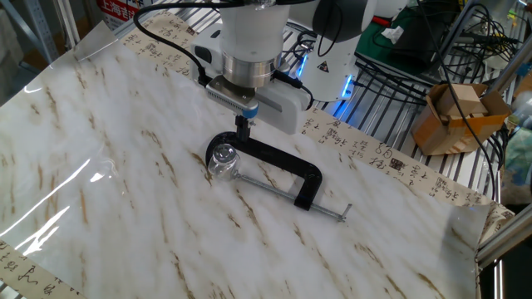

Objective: Unscrew the lid from the jar

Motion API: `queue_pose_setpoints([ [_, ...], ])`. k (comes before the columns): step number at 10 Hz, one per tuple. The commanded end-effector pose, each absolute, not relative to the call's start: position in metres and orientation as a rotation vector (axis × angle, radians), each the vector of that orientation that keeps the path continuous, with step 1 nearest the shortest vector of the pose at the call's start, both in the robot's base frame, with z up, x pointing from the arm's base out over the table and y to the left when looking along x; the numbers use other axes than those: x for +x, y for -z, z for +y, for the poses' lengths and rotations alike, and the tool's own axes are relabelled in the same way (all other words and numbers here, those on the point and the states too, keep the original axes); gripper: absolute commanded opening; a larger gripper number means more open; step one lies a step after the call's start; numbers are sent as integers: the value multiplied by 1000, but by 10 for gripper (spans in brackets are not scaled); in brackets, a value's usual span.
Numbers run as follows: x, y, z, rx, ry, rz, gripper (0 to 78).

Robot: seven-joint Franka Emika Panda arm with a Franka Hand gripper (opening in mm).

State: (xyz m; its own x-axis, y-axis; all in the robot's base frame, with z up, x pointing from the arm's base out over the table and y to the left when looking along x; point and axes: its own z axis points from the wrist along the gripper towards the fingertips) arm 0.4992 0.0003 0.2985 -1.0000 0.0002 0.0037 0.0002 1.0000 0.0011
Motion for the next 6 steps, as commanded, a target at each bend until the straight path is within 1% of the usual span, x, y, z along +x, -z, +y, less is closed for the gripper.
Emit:
queue_pose_setpoints([
  [1,499,-299,0,-164,-32,-3088,0],
  [2,499,-299,0,-147,-144,-3087,0],
  [3,499,-299,0,-142,-197,-3086,0],
  [6,499,-298,0,-137,-189,-3032,0],
])
